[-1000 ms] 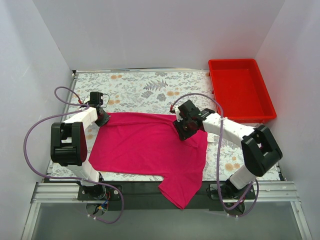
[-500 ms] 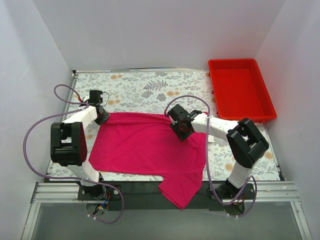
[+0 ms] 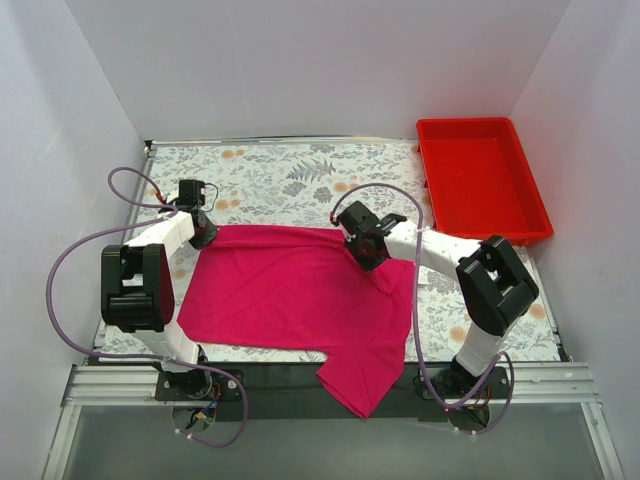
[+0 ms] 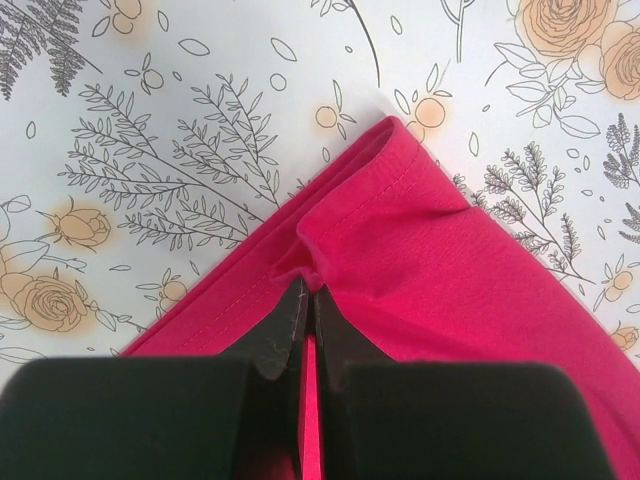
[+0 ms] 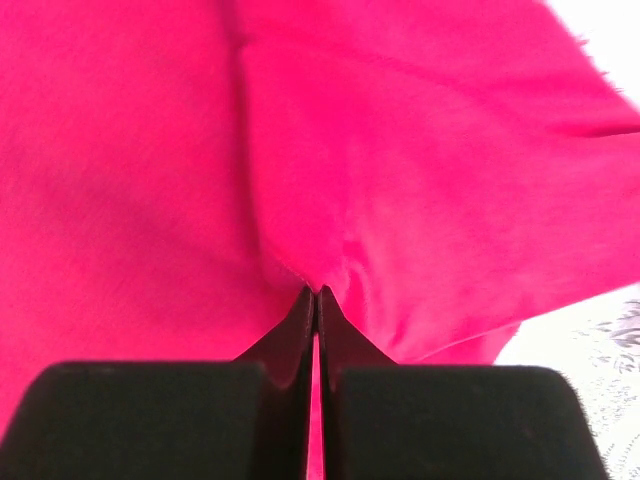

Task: Fold and stack the t-shirts
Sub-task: Fold the tshirt

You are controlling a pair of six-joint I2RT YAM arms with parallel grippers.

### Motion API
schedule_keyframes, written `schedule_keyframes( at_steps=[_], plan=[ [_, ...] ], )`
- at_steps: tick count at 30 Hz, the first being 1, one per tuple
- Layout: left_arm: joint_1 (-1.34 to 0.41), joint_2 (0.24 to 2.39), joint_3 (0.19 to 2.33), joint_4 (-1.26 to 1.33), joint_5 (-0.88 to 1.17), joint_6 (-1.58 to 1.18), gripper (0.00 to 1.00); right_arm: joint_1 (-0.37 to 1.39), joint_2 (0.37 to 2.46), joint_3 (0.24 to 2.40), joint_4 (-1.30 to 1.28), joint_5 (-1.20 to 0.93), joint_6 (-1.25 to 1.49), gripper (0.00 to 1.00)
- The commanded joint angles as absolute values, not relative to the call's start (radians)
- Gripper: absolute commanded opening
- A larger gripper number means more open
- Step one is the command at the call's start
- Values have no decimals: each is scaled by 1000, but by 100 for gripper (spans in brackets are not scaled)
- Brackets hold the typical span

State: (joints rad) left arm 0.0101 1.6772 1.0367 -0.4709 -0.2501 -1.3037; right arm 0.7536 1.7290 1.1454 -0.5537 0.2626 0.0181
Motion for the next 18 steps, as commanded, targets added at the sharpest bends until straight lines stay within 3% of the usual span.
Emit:
schedule_keyframes(
  at_steps=[1,10,13,18],
  plan=[
    [14,1655,1066,-469,-285,-1269,0,666,1698,1215,-569,243,5,1],
    [14,1704,1089,-448,-189,-1206,0,479,1808,1299,-589,63,18,7],
    [14,1724,1103,-456,-153,-1200,0,471,1836,1328,-610,83,43,18],
    [14,1732,1109,-466,-143,-1203,0,489,1786,1361,-611,110,32,25]
  ],
)
